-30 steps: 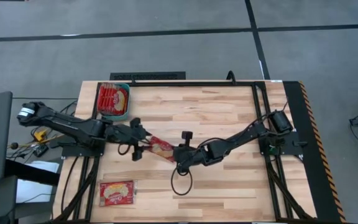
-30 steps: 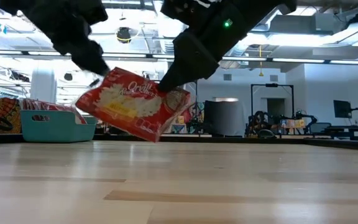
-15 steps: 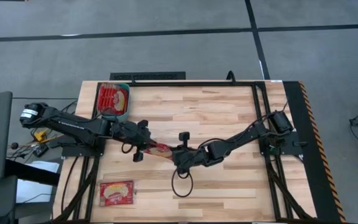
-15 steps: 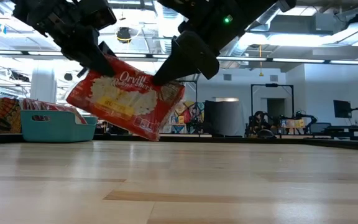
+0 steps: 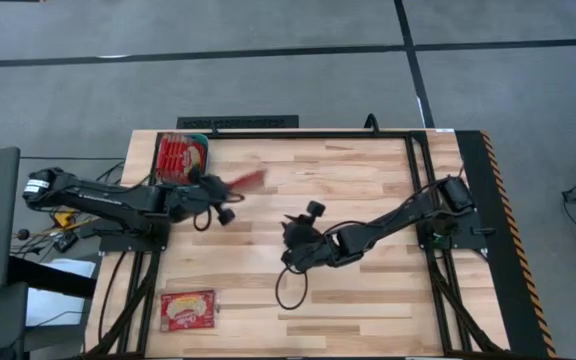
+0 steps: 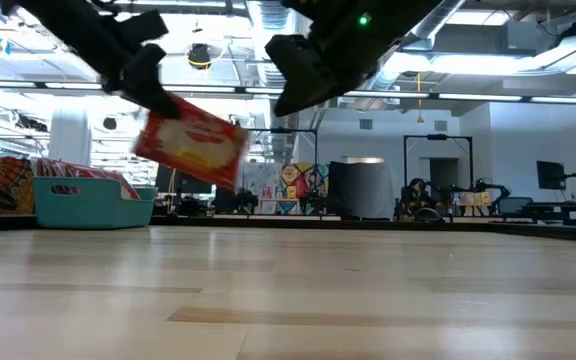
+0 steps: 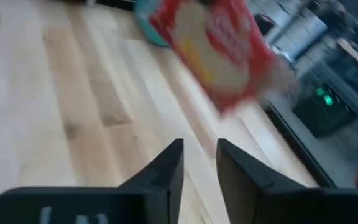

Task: Sort popcorn bags into baskets
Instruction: Put the red popcorn bag in the blue bin

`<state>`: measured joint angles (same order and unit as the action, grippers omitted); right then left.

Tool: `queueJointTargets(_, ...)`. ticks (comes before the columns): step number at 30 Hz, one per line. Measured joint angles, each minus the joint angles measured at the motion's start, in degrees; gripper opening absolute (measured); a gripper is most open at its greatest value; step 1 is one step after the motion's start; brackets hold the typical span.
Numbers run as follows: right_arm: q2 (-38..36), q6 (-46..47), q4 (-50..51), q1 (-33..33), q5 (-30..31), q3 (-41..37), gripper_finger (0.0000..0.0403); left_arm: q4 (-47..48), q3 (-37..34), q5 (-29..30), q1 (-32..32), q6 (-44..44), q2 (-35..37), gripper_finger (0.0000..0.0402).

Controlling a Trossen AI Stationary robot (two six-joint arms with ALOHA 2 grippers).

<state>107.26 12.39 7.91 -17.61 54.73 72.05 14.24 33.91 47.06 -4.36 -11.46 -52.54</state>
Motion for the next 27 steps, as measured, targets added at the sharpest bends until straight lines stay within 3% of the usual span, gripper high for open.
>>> queueJointTargets(6, -0.9, 9.7, 7.0, 0.1, 1.0, -0.1, 0.0154, 9.1, -4.8, 23.9, 0.1, -16.6, 9.5, 0.0007)
queueJointTargets(10, -0.3, 10.1, 6.7, 0.1, 0.8, -0.1, 0.0156, 8.7, -10.1, 33.5, 0.1, -23.9, 13.7, 0.0009)
queueJointTargets(17, -0.3, 10.1, 6.8, 0.5, 0.7, -0.2, 0.0139, 8.5, -16.7, 38.7, 1.5, -32.9, 15.1, 0.0009)
queueJointTargets(23, -0.3, 10.1, 6.6, 1.4, 0.2, -0.2, 0.0127, 8.1, -20.6, 38.7, 5.2, -39.8, 15.1, 0.0011)
queueJointTargets(27, -0.3, 9.8, 6.5, 2.1, -1.2, -0.2, 0.0125, 7.0, -22.0, 35.1, 8.4, -40.1, 15.1, 0.001)
